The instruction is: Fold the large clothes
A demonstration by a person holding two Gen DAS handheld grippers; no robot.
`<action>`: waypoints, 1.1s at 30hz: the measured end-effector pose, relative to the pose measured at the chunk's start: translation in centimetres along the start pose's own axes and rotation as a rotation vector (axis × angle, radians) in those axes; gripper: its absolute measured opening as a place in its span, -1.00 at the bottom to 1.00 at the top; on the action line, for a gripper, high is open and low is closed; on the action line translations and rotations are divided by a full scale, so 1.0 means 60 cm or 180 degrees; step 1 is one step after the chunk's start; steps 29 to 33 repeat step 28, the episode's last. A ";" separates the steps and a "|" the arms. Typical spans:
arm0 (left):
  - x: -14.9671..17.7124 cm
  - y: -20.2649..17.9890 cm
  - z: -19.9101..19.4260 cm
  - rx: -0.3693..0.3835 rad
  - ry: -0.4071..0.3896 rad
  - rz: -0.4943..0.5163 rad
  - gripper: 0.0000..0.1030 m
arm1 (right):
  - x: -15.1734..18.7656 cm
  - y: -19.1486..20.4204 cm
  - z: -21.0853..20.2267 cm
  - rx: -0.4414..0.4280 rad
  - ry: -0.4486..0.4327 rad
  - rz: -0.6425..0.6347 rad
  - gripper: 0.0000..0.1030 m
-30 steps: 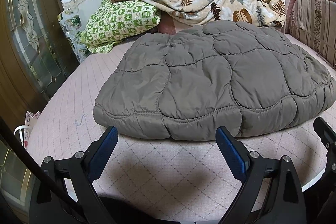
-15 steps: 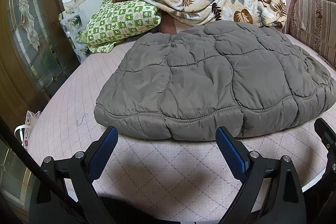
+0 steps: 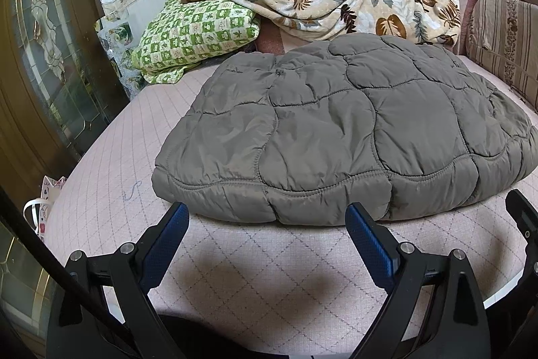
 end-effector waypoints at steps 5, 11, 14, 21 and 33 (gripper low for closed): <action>0.000 0.000 0.000 0.0008 -0.0001 -0.0006 0.82 | 0.000 -0.002 -0.001 0.0000 -0.0002 0.0001 0.76; 0.001 0.001 0.000 -0.0004 -0.0002 -0.0003 0.82 | 0.000 -0.004 -0.002 0.0005 0.0000 0.0000 0.76; 0.001 0.002 0.000 -0.0004 -0.0001 -0.0003 0.82 | 0.000 -0.003 -0.001 0.0004 0.0004 0.0000 0.76; 0.002 0.002 0.003 0.0181 0.0074 -0.0124 0.82 | 0.000 -0.003 -0.001 0.0001 0.0000 0.0002 0.76; -0.015 0.059 0.004 0.0198 0.0093 -0.0567 0.82 | -0.006 -0.019 -0.005 0.0040 -0.0032 0.0068 0.76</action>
Point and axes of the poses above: each gripper's, at about its wrist camera, not at the fingertips, and z roughly the way its jaws point, y to its left, x to its underside, the point moved 9 cm from there along z, roughly the way its jaws point, and after that the axes turned 15 degrees about -y, right-handed, at the moved point
